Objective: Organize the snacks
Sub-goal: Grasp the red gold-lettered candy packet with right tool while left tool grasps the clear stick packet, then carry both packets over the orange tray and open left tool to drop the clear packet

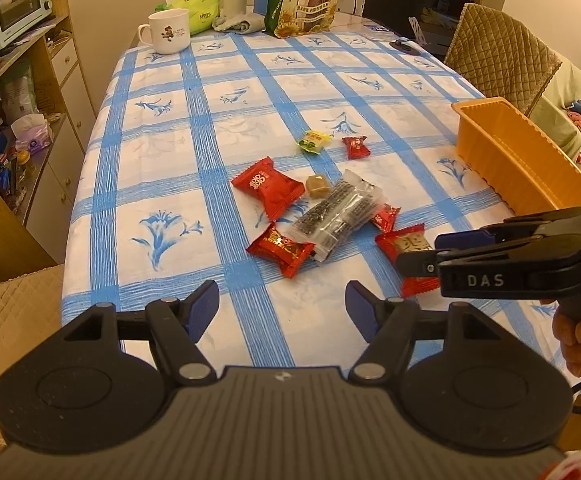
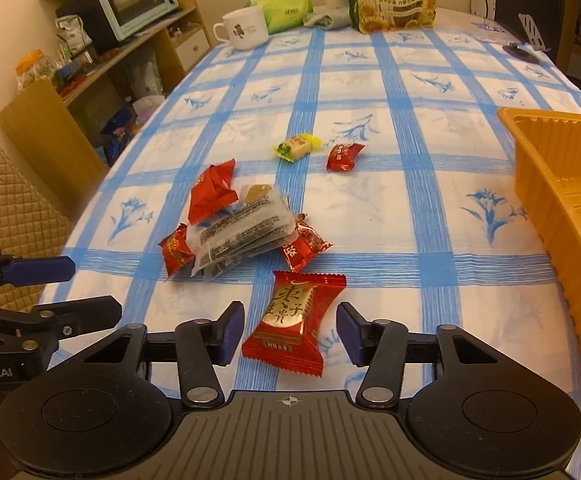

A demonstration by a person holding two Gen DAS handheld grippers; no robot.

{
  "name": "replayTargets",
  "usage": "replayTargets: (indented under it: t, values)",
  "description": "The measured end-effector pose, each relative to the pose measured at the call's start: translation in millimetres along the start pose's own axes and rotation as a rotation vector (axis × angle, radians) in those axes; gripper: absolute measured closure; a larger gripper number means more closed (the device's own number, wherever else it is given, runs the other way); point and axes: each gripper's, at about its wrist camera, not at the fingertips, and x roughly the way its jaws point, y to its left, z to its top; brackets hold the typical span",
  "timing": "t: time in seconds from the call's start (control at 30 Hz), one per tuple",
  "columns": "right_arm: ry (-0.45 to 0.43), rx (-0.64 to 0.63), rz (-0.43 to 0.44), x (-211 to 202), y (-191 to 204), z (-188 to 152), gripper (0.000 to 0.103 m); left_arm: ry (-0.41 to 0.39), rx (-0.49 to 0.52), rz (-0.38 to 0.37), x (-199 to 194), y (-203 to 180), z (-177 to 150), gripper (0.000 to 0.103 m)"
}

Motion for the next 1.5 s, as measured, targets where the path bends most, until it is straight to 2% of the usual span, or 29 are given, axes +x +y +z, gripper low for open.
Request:
replayTargets:
  t: [0.3, 0.53, 0.67, 0.97, 1.1, 1.27, 1.5]
  values:
    - [0.034, -0.008, -0.024, 19, 4, 0, 0.064, 0.006, 0.051, -0.014, 13, -2, 4, 0.035]
    - [0.025, -0.017, -0.03, 17, -1, -1, 0.076, 0.014, 0.117, -0.03, 24, -8, 11, 0.036]
    - [0.011, -0.02, -0.038, 9, -4, -2, 0.077, 0.017, 0.159, -0.045, 32, -14, 17, 0.036]
    - [-0.034, 0.099, -0.071, -22, -37, -4, 0.077, 0.006, 0.294, -0.078, 58, -32, 35, 0.037]
    - [-0.05, 0.145, -0.082, -36, -50, -8, 0.077, 0.009, 0.368, -0.084, 72, -42, 41, 0.047]
    - [-0.058, 0.19, -0.1, -47, -60, -14, 0.077, 0.018, 0.442, -0.099, 88, -49, 47, 0.05]
    - [-0.068, 0.224, -0.114, -59, -68, -21, 0.077, 0.043, 0.489, -0.107, 101, -52, 52, 0.062]
